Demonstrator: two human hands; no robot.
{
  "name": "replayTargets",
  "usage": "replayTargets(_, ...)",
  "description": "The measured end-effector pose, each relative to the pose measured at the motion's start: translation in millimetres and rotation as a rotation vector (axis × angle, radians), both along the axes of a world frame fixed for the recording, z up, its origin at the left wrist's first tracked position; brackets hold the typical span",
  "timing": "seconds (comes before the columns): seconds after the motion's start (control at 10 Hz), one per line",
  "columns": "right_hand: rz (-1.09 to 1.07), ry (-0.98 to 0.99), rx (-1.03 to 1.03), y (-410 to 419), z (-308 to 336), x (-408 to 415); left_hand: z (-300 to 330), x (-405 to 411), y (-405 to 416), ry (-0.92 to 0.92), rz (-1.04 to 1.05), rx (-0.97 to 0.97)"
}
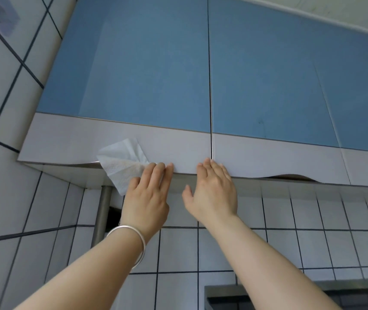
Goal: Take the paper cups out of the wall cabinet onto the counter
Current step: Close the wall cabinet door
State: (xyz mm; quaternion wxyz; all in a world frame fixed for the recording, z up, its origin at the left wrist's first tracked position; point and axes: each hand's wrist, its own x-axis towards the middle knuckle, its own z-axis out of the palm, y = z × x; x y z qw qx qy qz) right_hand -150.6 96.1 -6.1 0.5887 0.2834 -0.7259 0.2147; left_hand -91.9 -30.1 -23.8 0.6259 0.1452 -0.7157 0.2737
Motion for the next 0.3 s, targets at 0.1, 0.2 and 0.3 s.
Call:
replayTargets(0.1,0.069,-0.071,0.059,6.5,-0.4,5.7,-1.8,8.6,10.3,-0.082,0.016,0.112)
replayTargets(0.2,0.159,-0.156,0.09,12.6,-4.9,11.2,2.8,28.2,32.1,-0.162,0.009,0.175)
replayTargets(0.3,0.242,-0.177,0.015,15.9,-26.0,21.8,-7.4,47.7,52.5,-0.215,-0.054,0.218)
